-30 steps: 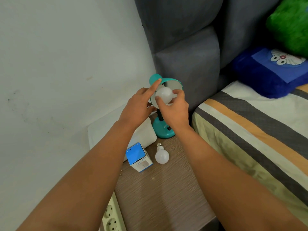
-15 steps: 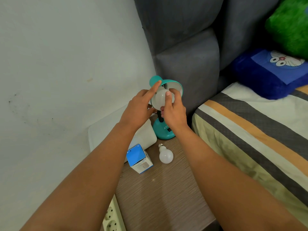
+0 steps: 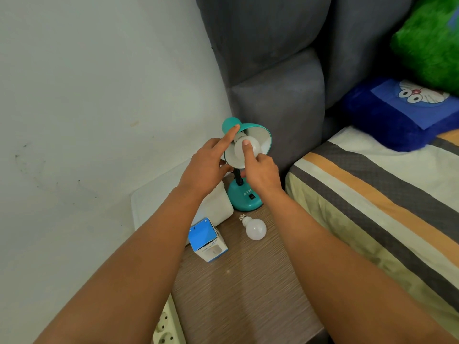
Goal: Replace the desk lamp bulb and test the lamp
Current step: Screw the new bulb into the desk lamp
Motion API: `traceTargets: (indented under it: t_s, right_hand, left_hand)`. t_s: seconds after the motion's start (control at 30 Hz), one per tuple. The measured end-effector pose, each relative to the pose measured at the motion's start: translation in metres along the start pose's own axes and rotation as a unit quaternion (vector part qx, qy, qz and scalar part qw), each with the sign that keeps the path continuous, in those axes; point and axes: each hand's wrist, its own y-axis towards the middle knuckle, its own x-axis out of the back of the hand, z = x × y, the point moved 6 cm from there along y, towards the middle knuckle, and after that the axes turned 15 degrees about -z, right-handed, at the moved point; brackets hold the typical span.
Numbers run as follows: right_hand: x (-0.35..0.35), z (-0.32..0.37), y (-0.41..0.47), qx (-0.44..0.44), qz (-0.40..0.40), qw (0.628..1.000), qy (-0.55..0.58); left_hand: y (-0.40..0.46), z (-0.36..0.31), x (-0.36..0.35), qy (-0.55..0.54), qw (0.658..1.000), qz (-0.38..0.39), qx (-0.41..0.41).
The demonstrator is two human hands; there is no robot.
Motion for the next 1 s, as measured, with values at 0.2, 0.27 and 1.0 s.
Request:
traceTargets:
  t_s: [0.2,0.27,1.0]
  right_hand:
    - [0.008,-0.002,0.001,0.014,-0.032,0.998,0.059]
    - [0.008,0.0,0.0,0.056,-0.034,0.997,0.043]
    - [0.011,-0.003,0.001,0.138,-0.082,0.986,-0.053]
  left_hand:
    - [0.001,0.002,-0.002,-0.001,1.0,0.001,0.003]
    - [0.001,0.002,-0.003,-0.003,1.0,-0.001,0.001]
    - [0.002,0.0,-0.002,0.01,1.0,-0.003,0.0]
